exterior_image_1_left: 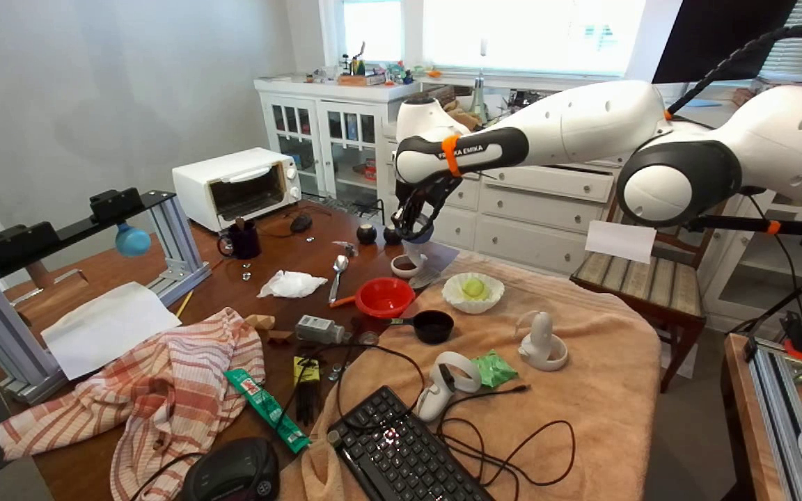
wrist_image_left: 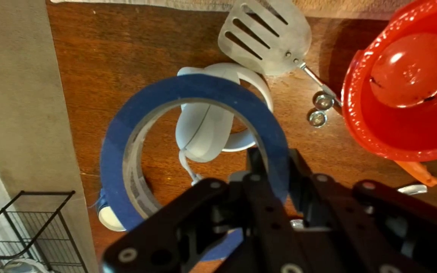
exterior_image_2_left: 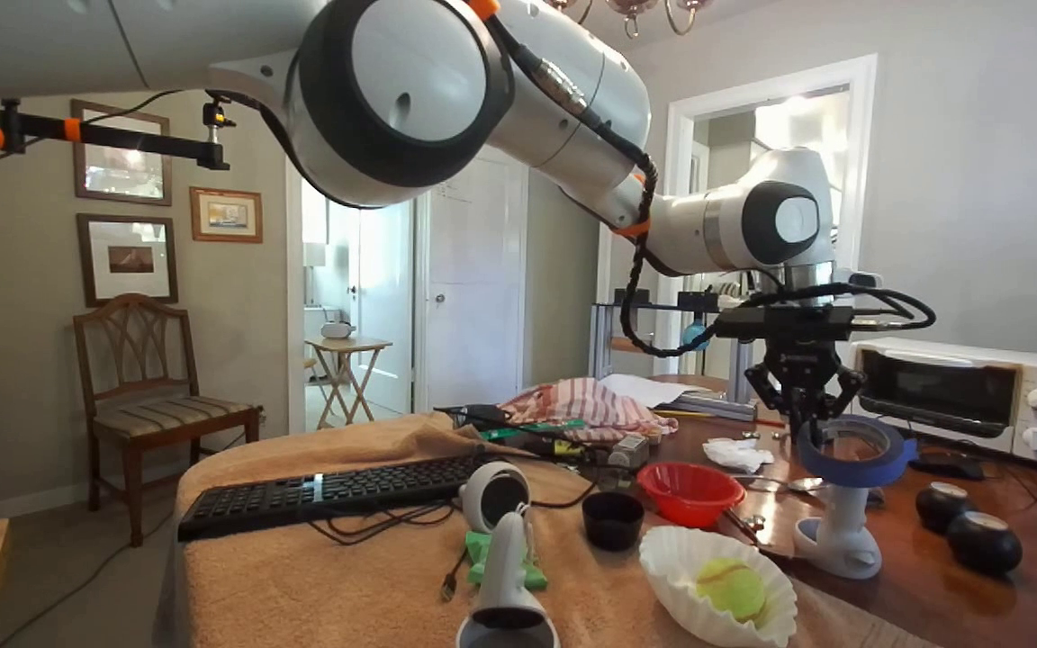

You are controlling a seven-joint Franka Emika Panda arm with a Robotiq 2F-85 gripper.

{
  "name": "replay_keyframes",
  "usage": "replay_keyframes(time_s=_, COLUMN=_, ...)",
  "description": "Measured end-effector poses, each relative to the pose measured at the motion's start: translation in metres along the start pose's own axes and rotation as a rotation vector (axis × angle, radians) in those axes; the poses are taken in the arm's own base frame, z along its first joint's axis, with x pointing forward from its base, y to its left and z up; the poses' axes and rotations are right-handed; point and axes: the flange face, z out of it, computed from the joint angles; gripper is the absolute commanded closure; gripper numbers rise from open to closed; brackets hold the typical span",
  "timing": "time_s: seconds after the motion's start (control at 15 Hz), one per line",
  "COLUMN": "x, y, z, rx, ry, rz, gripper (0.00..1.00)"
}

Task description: Put the blue tape around the controller at the right back

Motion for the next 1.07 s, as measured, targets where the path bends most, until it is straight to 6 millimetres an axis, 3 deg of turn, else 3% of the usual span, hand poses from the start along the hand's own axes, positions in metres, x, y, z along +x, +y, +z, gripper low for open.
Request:
replay_keyframes(time_s=0.07, x=0.0, y=0.0, z=0.0, rx=0.0, ry=0.001, rz=0.0, gripper=0.95)
replay_keyframes(time_s=0.33, x=-0.001, y=-0.001, z=0.004, rx=0.002, ry=-0.007, rz=-0.008, gripper=0.95)
replay_keyframes(time_s=0.8, x=-0.008, y=-0.015, z=0.029, rx=0.015, ry=-0.036, rz=-0.079, gripper=0.95)
replay_keyframes(time_s=1.07, x=-0.01, y=-0.009, z=0.031, rx=0.012, ry=-0.038, rz=-0.054, gripper=0.95)
